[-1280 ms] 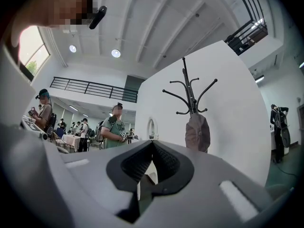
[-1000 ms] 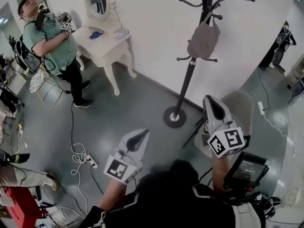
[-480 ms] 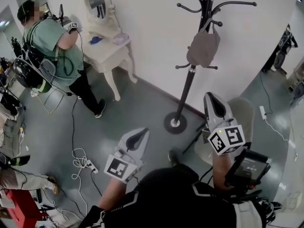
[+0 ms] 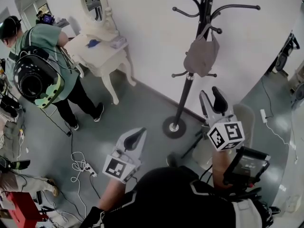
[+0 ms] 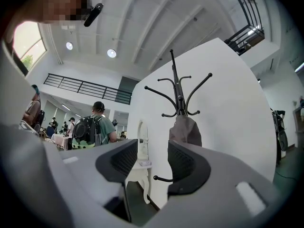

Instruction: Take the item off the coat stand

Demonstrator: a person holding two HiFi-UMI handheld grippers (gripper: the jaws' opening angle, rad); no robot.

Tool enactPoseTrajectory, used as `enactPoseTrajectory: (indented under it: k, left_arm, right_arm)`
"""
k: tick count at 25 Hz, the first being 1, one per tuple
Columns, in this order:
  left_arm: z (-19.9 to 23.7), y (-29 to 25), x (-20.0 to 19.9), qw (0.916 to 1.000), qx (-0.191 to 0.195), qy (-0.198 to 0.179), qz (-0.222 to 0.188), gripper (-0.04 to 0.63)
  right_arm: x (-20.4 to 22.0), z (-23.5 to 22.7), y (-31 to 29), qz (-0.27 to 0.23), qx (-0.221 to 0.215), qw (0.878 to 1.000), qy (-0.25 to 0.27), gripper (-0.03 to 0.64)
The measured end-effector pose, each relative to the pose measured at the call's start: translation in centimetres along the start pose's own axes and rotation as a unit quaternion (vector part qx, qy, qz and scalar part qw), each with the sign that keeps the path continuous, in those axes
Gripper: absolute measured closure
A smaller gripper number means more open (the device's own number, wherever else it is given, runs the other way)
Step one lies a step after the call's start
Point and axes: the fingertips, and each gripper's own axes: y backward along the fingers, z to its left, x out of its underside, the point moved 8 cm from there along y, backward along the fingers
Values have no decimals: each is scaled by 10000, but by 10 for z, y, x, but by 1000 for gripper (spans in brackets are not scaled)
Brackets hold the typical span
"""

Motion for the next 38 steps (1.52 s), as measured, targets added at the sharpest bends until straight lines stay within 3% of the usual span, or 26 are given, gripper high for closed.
enactPoseTrajectory:
  k: [11,18,29,38]
  left_arm:
    - [17,-38,2,9994,-271,182,83,603]
    - [26,-48,6,9997,-231,-51,119,603]
    - [30,-49,1,9984,-486,250,140,603]
    - [43,-62,7,9984,-523,105,185,603]
  right_arm:
    - [13,-46,-41,40,285,9995,-157,341]
    - [15,-60,-62,43,303,9993,-211,331]
    - [20,-72,-85,124,293,9992,-221,330]
    - [26,-88,-111,50,315,9992,-227,353]
